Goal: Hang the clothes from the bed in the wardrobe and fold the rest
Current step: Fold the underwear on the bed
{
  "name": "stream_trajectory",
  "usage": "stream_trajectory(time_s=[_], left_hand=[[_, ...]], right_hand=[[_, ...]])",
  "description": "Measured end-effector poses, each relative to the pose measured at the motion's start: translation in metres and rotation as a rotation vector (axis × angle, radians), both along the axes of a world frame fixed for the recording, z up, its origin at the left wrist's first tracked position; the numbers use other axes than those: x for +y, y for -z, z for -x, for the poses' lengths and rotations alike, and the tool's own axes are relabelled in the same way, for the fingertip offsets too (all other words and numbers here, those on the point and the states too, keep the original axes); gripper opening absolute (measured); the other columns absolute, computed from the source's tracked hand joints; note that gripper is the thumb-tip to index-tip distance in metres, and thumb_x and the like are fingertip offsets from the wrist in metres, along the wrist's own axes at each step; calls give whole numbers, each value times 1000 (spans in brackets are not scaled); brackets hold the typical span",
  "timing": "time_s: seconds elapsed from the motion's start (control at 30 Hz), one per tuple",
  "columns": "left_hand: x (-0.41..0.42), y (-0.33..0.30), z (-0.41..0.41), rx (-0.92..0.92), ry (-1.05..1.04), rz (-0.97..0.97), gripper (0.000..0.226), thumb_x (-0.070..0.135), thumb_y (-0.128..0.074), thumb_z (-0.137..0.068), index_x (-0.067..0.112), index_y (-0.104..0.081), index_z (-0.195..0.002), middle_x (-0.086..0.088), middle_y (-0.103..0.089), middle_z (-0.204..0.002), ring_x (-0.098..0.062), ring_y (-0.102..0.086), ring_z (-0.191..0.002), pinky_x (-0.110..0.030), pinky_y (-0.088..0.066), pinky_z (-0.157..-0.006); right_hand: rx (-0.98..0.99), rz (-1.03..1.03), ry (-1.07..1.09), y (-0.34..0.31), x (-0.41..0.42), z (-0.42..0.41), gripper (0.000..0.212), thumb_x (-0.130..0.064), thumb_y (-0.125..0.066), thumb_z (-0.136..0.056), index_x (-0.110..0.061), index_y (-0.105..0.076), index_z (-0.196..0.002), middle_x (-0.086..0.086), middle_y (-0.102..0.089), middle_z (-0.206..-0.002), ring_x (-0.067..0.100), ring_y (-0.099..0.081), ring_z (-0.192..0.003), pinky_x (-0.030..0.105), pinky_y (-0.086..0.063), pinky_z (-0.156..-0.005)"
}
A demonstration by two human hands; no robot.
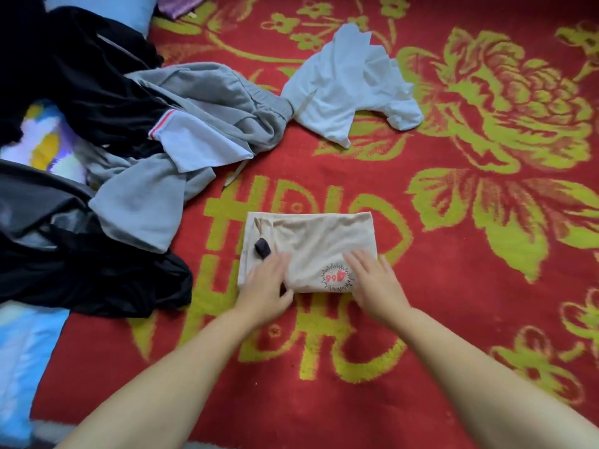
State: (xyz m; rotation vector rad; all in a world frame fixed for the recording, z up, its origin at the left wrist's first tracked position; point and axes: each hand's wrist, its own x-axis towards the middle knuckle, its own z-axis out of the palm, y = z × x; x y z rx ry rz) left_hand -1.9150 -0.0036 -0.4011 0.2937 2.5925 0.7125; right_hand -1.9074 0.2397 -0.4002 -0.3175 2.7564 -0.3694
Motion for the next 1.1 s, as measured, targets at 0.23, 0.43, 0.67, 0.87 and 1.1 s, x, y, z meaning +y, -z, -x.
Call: stream_trajectory(time_s=[0.23,0.43,0.67,0.87,1.1], left_hand=[[14,35,-9,102,194,502,92,13,-45,-91,27,33,-138,-8,36,-148,-23,31,-138,-54,5,-114],[9,60,3,265,217,461,100,-5,-68,-60,20,-22,-145,-19,-33,-150,-34,-34,-138,-65,-30,-102],[5,30,9,152,153,312,78,-14,-48,-80,16,-26,-149,-4,-12,-160,-26,-10,-147,-53,-17,-114],[-7,-45,17,23,149,242,65,-11,-34,-87,16,-28,-146,-2,-17,-157,-23,-13,-146,-46,-25,-112],[-38,-127,-51,-128,32,186,31,3,-42,-94,15,-56,-119,-11,-46,-140,-25,-44,-127,-40,-36,-103]], right_hand=[[-90,-310,-95,30,-14,8,81,-6,-40,-89,-23,6,-152,8,17,-158,29,16,-146,60,7,-112],[74,-351,-104,62,-13,2,82,-7,-77,-59,-17,-52,-136,14,-47,-143,33,-46,-131,63,-35,-99],[75,-293,-137,30,-14,13,67,0,-53,-85,-19,-33,-146,12,-34,-150,35,-31,-139,52,-21,-112],[3,-270,-216,-51,-21,26,61,-2,-45,-88,-23,-28,-144,1,-42,-140,26,-40,-127,39,-30,-106],[-124,-337,-407,-127,-58,-10,59,-4,-51,-88,-26,-36,-140,2,-53,-126,27,-51,-115,33,-44,-77]])
